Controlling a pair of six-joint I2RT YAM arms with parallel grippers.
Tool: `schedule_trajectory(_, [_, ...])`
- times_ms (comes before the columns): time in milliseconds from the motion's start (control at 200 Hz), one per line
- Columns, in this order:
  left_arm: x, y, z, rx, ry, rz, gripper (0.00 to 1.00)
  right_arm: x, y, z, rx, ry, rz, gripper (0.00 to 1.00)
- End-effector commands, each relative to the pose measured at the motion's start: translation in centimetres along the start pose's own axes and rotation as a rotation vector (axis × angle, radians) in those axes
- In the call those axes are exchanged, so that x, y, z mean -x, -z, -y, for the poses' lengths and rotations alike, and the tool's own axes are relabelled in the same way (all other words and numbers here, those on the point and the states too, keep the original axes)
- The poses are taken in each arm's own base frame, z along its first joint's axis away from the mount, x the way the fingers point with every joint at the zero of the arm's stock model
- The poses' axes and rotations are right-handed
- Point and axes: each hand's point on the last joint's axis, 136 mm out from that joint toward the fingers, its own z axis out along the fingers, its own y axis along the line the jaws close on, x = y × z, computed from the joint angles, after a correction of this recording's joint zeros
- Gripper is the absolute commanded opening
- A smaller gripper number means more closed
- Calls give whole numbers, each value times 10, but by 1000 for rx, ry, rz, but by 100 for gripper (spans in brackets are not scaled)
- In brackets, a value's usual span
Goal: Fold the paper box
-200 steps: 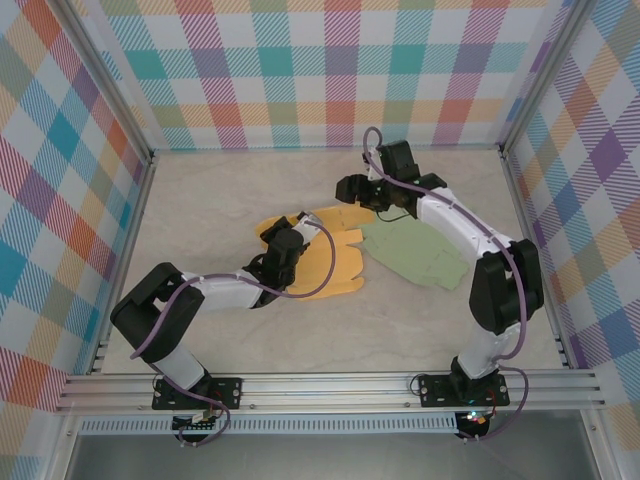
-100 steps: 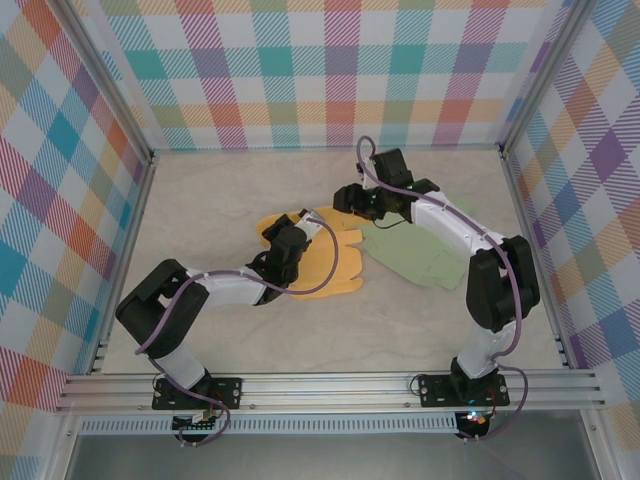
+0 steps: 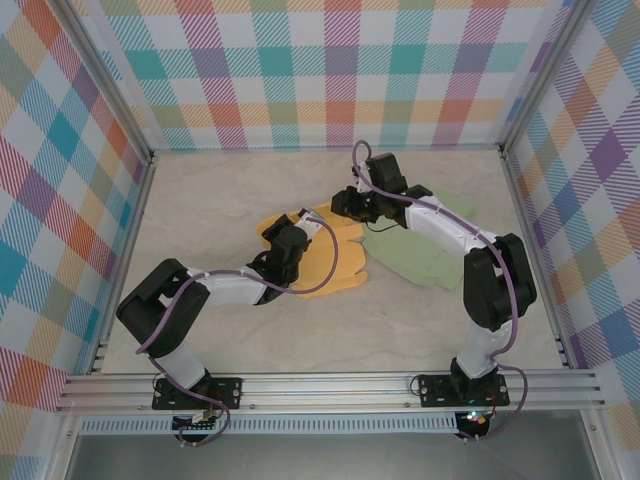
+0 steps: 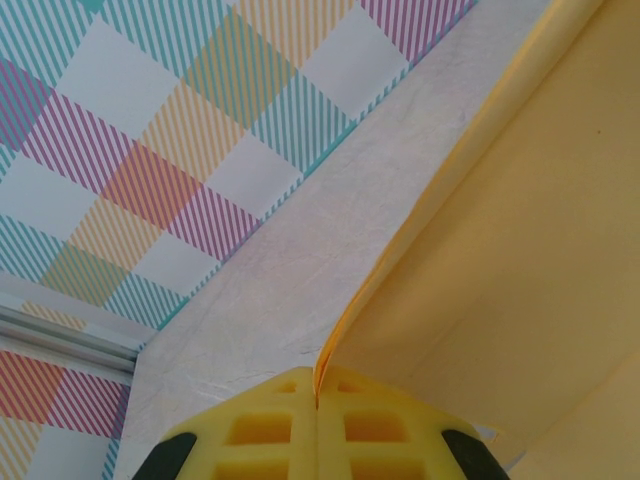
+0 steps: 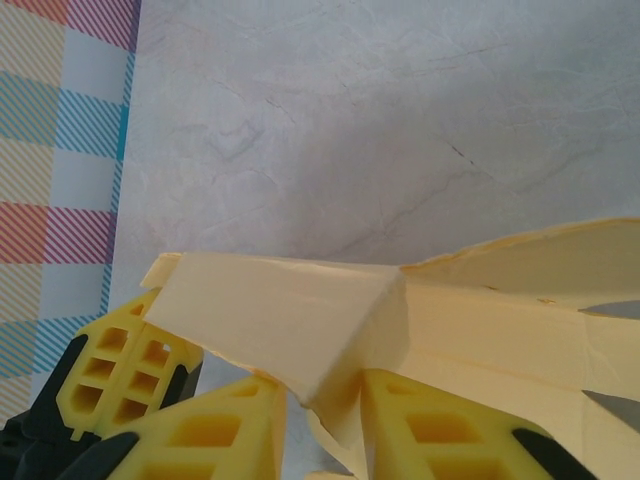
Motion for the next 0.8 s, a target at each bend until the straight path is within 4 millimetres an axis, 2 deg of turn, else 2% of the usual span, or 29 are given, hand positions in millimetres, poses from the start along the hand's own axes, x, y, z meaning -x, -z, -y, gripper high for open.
schedule_trajectory(0, [17, 5, -6, 22, 57, 37, 0, -4, 4, -9, 39, 25, -1, 34])
schedule_trajectory(150, [17, 6, -7, 21, 51, 34, 0, -16, 28, -3, 2, 62, 24, 48])
schedule_trajectory(265, [15, 9, -7, 13, 54, 39, 0, -25, 49, 10, -24, 62, 72, 51])
schedule_trajectory(365, [15, 11, -8, 7, 55, 48, 0, -33, 58, 32, -60, 31, 107, 52])
schedule_trajectory(500, [15, 13, -9, 3, 53, 54, 0, -45, 46, 65, -85, -37, 97, 52])
schedule_trajectory(560, [15, 13, -9, 3, 54, 53, 0, -48, 36, 74, -81, -49, 90, 52])
schedule_trajectory(800, [16, 13, -8, -2, 54, 54, 0, -40, 1, 93, -74, -35, 101, 55])
